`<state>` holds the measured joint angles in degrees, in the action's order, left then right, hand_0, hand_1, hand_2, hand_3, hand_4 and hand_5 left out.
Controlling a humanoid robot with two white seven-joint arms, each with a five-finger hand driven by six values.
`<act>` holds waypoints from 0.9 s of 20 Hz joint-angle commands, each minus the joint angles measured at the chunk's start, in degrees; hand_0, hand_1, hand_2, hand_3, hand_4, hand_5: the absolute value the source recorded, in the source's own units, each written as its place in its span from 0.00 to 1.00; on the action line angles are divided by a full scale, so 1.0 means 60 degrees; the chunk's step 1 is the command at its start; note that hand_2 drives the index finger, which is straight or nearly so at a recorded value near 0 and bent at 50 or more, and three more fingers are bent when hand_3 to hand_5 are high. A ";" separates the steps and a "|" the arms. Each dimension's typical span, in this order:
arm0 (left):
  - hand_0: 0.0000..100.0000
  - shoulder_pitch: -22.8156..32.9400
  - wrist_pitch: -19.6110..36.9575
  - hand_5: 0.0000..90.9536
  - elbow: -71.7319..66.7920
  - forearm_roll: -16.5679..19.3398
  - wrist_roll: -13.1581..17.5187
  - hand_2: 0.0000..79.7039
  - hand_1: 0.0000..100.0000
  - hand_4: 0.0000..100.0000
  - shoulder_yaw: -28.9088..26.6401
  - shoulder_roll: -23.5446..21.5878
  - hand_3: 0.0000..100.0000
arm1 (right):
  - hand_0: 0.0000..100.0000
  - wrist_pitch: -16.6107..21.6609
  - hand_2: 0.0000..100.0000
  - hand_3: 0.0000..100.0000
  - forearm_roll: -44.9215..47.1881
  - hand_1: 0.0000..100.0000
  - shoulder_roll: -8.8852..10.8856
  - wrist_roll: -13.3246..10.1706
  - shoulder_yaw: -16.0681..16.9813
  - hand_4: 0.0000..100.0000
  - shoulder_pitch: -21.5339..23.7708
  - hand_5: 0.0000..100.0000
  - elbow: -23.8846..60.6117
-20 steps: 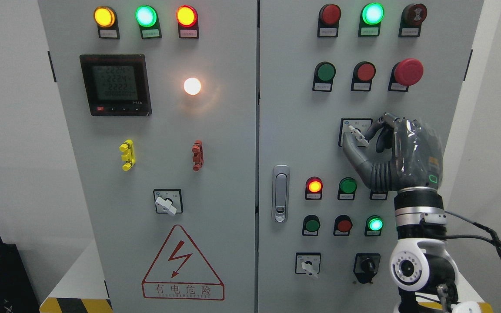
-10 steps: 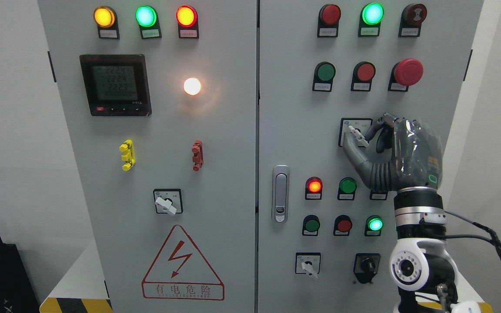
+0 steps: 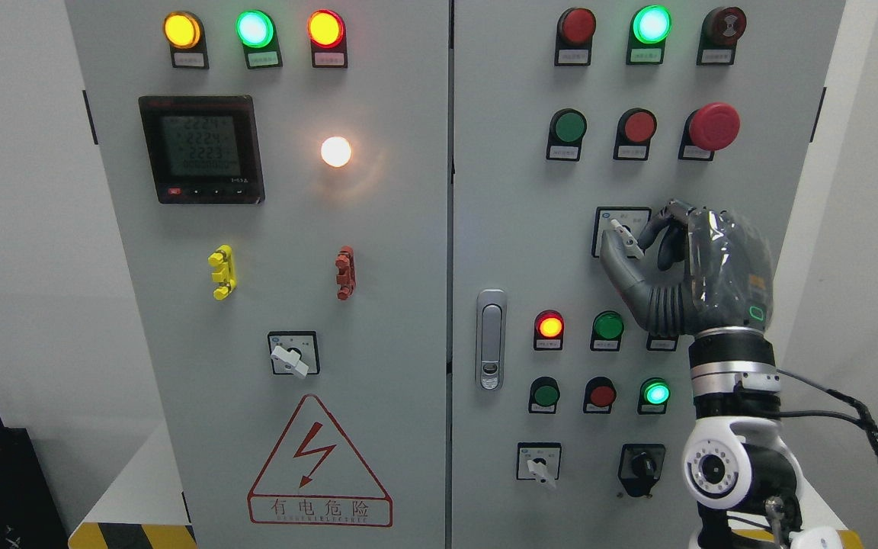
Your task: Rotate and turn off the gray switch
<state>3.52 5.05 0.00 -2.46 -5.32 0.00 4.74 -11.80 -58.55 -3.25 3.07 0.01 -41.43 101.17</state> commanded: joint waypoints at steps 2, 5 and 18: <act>0.12 0.0000 -0.0007 0.00 -0.0132 0.0000 -0.0007 0.00 0.39 0.00 0.0015 0.0000 0.00 | 0.43 0.0003 0.70 0.95 0.0003 0.42 -0.0001 0.0030 0.0204 0.88 -0.0023 1.00 -0.0060; 0.12 0.0000 -0.0007 0.00 -0.0132 0.0000 -0.0007 0.00 0.39 0.00 0.0015 0.0000 0.00 | 0.44 0.0003 0.70 0.96 0.0018 0.42 -0.0001 0.0045 0.0204 0.88 -0.0023 1.00 -0.0060; 0.12 0.0000 -0.0007 0.00 -0.0132 0.0000 -0.0007 0.00 0.39 0.00 0.0015 0.0000 0.00 | 0.48 0.0018 0.71 0.96 0.0032 0.37 -0.0015 0.0030 0.0204 0.88 -0.0082 1.00 -0.0089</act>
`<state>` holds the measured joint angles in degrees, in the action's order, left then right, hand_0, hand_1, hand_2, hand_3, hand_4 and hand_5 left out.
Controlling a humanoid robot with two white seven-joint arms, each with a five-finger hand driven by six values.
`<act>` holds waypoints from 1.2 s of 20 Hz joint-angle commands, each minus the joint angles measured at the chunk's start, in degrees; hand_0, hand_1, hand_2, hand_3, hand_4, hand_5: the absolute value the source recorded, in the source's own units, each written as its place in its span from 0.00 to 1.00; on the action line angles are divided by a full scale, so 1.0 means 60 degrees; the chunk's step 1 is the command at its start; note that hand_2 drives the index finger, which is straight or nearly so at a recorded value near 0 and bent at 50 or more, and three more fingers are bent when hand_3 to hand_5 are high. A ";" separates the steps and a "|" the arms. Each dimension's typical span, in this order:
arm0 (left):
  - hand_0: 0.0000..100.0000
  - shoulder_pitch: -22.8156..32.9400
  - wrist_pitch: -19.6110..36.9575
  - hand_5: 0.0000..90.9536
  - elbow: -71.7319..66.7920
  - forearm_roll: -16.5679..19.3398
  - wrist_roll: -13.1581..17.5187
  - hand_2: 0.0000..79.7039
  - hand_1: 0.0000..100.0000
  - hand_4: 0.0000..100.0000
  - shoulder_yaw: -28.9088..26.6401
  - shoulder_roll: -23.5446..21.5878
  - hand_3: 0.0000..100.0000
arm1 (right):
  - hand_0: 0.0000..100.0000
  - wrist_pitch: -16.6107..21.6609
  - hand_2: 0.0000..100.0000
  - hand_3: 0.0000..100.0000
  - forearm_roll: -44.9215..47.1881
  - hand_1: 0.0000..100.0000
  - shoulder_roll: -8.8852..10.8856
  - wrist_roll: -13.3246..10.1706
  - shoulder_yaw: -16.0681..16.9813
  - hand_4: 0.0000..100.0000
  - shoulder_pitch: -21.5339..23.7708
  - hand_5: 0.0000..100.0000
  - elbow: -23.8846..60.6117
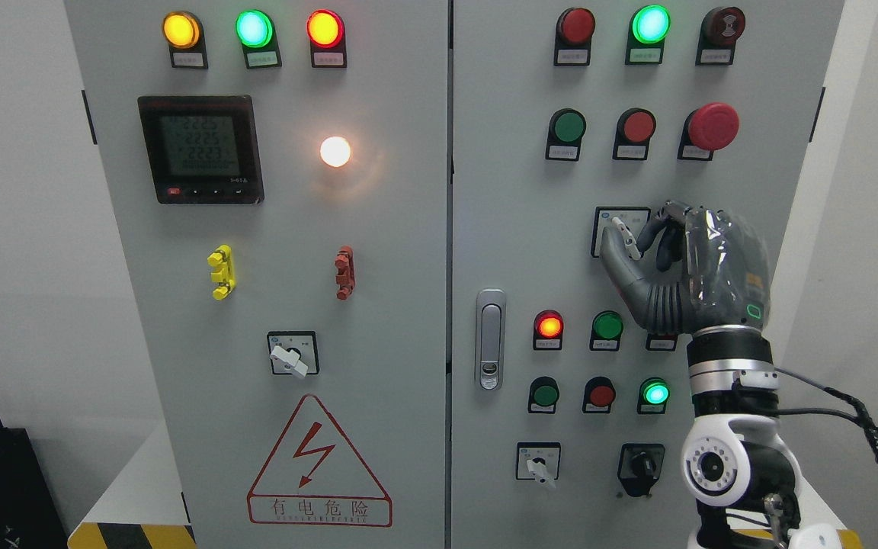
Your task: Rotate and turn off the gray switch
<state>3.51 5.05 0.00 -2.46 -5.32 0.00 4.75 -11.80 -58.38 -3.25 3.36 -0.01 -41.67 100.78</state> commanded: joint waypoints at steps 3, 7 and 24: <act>0.12 0.0000 -0.0007 0.00 -0.0132 0.0000 -0.0007 0.00 0.39 0.00 0.0015 0.0000 0.00 | 0.49 0.0003 0.71 0.96 0.0004 0.36 -0.0014 -0.0017 0.0206 0.88 -0.0043 1.00 -0.0024; 0.12 0.0000 -0.0007 0.00 -0.0132 0.0000 -0.0008 0.00 0.39 0.00 0.0015 0.0000 0.00 | 0.51 0.0003 0.72 0.96 0.0004 0.36 -0.0014 -0.0017 0.0206 0.88 -0.0043 1.00 -0.0024; 0.12 0.0000 -0.0007 0.00 -0.0132 0.0000 0.0007 0.00 0.39 0.00 0.0015 0.0000 0.00 | 0.57 0.0032 0.73 0.97 0.0063 0.35 -0.0014 -0.0003 0.0206 0.89 -0.0028 1.00 -0.0010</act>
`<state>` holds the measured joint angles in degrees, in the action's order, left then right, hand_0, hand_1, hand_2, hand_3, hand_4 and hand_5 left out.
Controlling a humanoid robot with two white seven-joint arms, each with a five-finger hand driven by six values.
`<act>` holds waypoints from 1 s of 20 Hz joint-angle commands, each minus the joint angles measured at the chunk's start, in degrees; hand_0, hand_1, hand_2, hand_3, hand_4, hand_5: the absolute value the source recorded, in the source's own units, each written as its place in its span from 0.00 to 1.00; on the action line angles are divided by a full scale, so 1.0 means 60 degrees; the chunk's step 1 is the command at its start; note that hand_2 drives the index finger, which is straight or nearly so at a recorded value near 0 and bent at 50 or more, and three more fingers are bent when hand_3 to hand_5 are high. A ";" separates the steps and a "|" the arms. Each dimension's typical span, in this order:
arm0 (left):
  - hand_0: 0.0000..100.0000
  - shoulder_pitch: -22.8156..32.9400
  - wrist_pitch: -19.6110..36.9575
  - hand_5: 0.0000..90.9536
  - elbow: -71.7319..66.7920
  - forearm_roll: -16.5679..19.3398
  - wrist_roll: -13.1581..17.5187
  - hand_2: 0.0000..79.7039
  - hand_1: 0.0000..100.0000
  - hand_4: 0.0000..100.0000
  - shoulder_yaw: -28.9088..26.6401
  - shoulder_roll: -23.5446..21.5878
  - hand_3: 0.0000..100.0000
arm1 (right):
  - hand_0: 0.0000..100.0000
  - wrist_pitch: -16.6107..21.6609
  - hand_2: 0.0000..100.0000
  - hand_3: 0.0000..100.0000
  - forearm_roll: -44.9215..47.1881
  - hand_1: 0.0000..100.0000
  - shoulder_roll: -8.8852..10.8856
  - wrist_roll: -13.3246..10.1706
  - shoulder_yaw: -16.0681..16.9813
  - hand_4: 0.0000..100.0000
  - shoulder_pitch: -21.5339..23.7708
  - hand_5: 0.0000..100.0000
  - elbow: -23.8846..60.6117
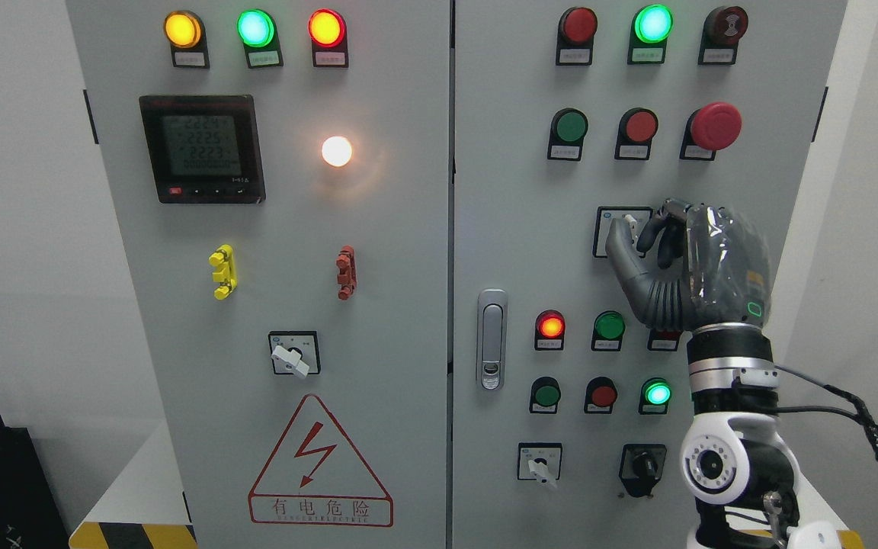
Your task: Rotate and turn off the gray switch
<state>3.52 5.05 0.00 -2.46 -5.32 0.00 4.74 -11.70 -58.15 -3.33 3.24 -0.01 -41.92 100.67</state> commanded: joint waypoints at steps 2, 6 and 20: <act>0.12 0.0000 -0.0007 0.00 -0.0132 0.0000 0.0007 0.00 0.39 0.00 0.0015 0.0000 0.00 | 0.55 0.0017 0.73 0.97 0.0024 0.36 -0.0002 0.0016 0.0207 0.88 0.0028 1.00 0.0023; 0.12 0.0000 -0.0007 0.00 -0.0132 0.0000 -0.0008 0.00 0.39 0.00 0.0015 0.0000 0.00 | 0.52 0.0017 0.73 0.97 0.0024 0.38 -0.0002 0.0016 0.0193 0.88 0.0042 1.00 0.0038; 0.12 0.0000 -0.0007 0.00 -0.0132 0.0000 -0.0008 0.00 0.39 0.00 0.0015 0.0000 0.00 | 0.47 0.0090 0.73 0.97 0.0024 0.40 0.0071 0.0002 0.0266 0.88 0.0087 1.00 0.0242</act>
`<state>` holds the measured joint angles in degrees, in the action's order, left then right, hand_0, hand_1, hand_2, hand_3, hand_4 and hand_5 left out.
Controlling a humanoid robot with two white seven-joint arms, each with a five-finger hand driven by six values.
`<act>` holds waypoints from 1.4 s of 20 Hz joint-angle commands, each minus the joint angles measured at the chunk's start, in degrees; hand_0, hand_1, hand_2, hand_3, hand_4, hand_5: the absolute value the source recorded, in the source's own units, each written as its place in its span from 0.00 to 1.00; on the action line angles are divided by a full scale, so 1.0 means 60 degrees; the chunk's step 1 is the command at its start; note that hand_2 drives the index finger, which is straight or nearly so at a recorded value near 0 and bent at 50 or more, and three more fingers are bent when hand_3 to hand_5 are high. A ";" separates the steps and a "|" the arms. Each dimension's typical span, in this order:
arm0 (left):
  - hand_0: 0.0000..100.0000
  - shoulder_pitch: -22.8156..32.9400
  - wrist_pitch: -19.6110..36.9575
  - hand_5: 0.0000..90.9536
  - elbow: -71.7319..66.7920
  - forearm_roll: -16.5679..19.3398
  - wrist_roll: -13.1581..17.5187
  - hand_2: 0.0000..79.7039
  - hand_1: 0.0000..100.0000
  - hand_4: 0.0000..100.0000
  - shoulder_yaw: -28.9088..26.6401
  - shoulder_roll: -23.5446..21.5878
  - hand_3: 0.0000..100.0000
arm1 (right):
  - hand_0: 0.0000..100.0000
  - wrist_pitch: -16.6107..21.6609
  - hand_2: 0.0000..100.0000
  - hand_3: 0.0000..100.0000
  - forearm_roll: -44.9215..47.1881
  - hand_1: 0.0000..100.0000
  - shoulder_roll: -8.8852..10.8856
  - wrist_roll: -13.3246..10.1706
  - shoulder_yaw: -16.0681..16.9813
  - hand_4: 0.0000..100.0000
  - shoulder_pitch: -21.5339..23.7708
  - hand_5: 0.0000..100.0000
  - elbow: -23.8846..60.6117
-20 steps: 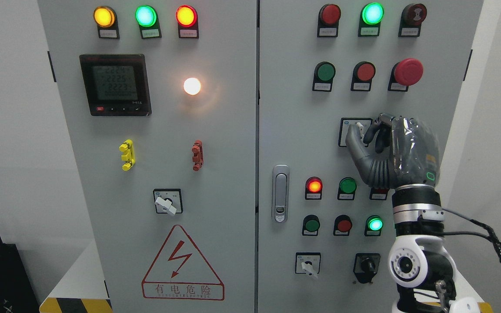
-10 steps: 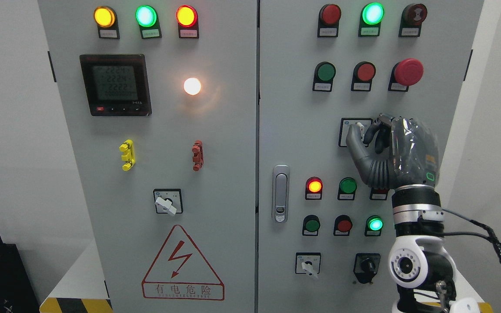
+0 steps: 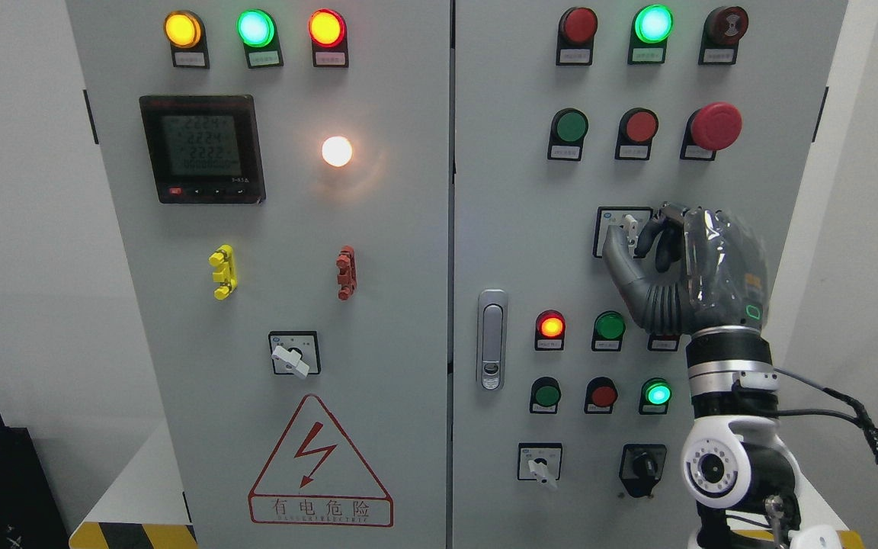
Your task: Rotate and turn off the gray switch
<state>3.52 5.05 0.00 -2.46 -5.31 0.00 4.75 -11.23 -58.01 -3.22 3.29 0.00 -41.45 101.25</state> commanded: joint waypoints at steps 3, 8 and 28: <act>0.12 0.0000 -0.0007 0.00 -0.0132 0.0000 0.0006 0.00 0.39 0.00 0.0015 0.0000 0.00 | 0.47 0.0026 0.73 0.97 0.0001 0.40 0.0082 -0.0007 0.0307 0.88 0.0024 1.00 0.0205; 0.12 0.0000 -0.0007 0.00 -0.0132 0.0000 -0.0008 0.00 0.39 0.00 0.0015 0.0000 0.00 | 0.48 0.0069 0.73 0.97 0.0001 0.38 0.0082 -0.0007 0.0337 0.88 0.0155 1.00 0.0439; 0.12 0.0000 -0.0007 0.00 -0.0132 0.0000 -0.0008 0.00 0.39 0.00 0.0015 0.0000 0.00 | 0.20 0.3201 0.52 0.84 0.0454 0.32 -0.0328 -0.0475 0.1082 0.76 0.1473 0.72 0.2680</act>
<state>3.52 5.05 0.00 -2.46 -5.29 0.00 4.75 3.29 -56.78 -3.71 0.69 3.29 -35.47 111.05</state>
